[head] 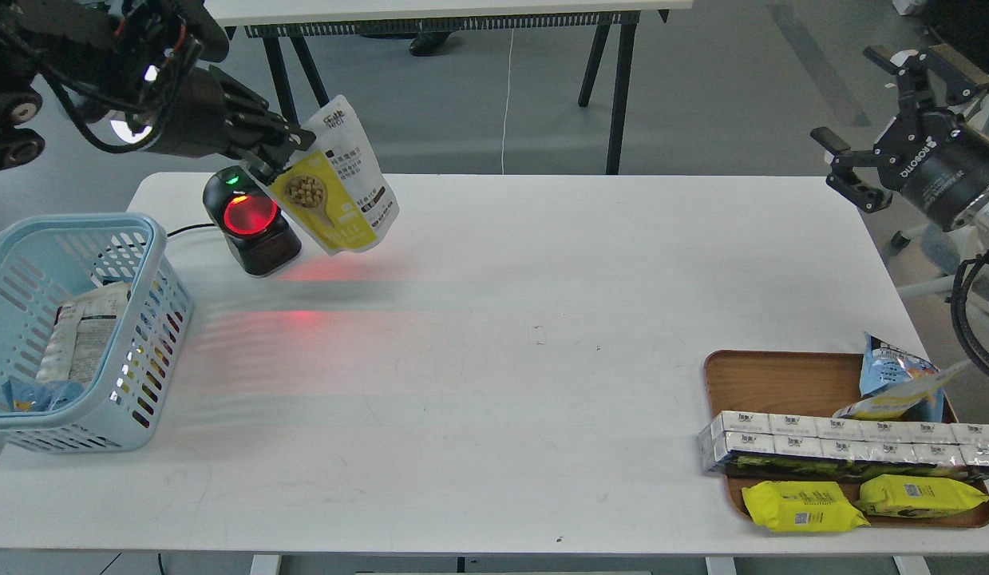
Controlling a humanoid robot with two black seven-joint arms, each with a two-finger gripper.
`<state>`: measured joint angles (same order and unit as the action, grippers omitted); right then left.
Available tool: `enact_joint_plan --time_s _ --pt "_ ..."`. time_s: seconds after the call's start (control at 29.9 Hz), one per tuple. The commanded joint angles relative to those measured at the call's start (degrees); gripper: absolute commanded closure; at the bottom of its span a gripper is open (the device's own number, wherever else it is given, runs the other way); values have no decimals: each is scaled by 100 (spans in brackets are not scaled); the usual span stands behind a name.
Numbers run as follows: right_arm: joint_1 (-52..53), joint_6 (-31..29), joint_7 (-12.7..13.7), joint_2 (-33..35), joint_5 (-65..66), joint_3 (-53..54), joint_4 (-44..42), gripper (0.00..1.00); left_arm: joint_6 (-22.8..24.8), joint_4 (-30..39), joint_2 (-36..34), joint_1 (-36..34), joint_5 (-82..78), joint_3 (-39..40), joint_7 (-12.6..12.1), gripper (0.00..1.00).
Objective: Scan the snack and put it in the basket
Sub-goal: 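Carry the pouch over the blue basket and drop it in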
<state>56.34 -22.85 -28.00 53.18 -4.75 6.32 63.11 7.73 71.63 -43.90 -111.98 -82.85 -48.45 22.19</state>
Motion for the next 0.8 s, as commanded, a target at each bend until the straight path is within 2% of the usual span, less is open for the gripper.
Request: enact_joint_plan --time_s 0.0,0.4,0.77 --pt "0 0 0 -1 0 1 -9 4 -9 44 -495 -289 -64 -15 13 100" --pt "-18 0 0 -36 0 -8 -9 4 -9 255 -2279 -439 -671 64 13 100" --pt "-44 0 0 -54 0 -8 -18 4 -9 510 -3572 -404 -1172 108 31 99"
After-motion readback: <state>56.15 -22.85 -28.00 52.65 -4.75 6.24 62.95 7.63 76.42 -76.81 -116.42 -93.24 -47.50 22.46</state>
